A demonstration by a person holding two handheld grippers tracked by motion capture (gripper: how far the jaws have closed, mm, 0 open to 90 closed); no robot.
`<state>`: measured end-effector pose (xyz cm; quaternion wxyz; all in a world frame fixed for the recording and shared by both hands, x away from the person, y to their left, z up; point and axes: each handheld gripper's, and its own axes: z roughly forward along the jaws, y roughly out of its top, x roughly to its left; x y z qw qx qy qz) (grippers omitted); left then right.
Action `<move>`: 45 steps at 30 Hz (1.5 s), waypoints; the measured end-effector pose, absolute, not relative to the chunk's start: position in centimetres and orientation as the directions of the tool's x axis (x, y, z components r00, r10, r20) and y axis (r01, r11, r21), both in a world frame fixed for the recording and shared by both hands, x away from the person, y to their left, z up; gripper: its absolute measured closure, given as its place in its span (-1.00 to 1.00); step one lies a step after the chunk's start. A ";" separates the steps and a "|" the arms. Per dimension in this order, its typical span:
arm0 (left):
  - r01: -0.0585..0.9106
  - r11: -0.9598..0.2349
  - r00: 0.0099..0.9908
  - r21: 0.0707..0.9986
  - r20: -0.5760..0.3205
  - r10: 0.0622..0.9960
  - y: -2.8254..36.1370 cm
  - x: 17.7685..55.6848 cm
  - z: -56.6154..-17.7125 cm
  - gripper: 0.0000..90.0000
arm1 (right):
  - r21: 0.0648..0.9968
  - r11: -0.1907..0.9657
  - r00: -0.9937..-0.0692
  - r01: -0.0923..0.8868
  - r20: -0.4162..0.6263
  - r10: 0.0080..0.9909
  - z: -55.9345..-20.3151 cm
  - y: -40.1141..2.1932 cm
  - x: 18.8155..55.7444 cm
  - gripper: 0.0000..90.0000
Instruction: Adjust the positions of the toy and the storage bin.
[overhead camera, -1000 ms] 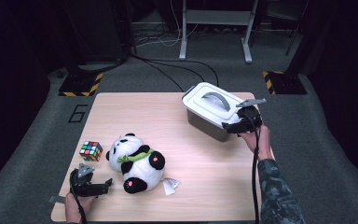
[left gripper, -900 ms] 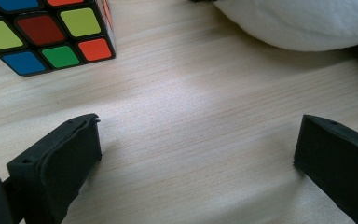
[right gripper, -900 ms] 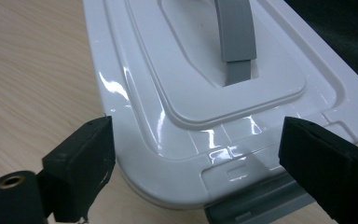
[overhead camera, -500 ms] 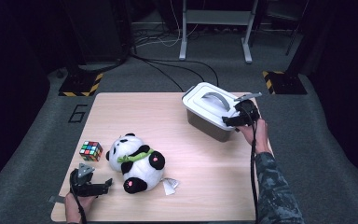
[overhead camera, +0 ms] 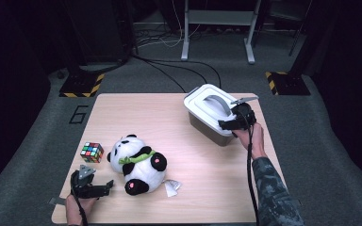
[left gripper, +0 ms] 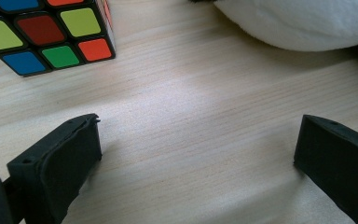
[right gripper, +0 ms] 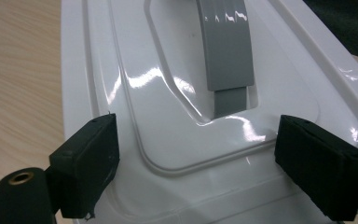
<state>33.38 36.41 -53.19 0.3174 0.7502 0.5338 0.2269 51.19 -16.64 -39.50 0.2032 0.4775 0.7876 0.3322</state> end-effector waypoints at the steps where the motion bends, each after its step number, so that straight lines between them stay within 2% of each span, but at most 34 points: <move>1: 0.657 -0.228 0.327 0.719 0.001 0.945 36.4 33.4 -53.2 -0.99 | 0.713 0.329 -0.463 0.619 -0.007 0.887 -39.4 -16.6 51.1 -0.70; 6: 0.657 -0.229 0.327 0.719 0.002 0.945 36.4 33.4 -53.2 -0.99 | 0.738 0.290 -0.420 0.610 -0.011 0.908 -39.4 -17.1 51.7 -0.63; 10: 0.657 -0.230 0.328 0.718 0.002 0.945 36.4 33.4 -53.2 -0.99 | 0.752 0.306 -0.462 0.584 -0.002 0.887 -39.2 -17.0 52.9 -0.55; 11: 0.657 -0.229 0.327 0.718 0.003 0.945 36.4 33.4 -53.2 -0.99 | 0.755 0.310 -0.461 0.577 -0.011 0.887 -39.1 -16.8 53.2 -0.38; 15: 0.657 -0.232 0.328 0.718 0.005 0.945 36.4 33.3 -53.2 -0.99 | 0.762 0.323 -0.460 0.561 -0.038 0.887 -38.8 -16.4 53.9 -0.17; 18: 0.657 -0.232 0.329 0.717 0.004 0.944 36.4 33.3 -53.2 -0.99 | 0.757 0.349 -0.474 0.552 -0.060 0.879 -38.7 -16.2 54.3 0.10; 21: 0.655 -0.230 0.328 0.720 0.004 0.945 36.4 33.3 -53.2 -0.98 | 0.750 0.349 -0.449 0.562 -0.078 0.890 -38.8 -16.1 54.4 0.43; 22: 0.654 -0.228 0.326 0.721 0.003 0.945 36.4 33.3 -53.2 -0.98 | 0.752 0.338 -0.445 0.566 -0.067 0.893 -38.8 -16.2 54.4 0.47; 30: 0.656 -0.234 0.334 0.718 0.002 0.943 36.4 33.3 -53.2 -0.98 | 0.743 0.319 -0.460 0.589 -0.016 0.888 -38.7 -15.7 53.3 0.50; 45: 0.649 -0.226 0.330 0.726 -0.001 0.944 36.4 33.3 -53.2 -0.96 | 0.730 0.307 -0.468 0.610 0.019 0.884 -38.6 -12.6 50.0 0.49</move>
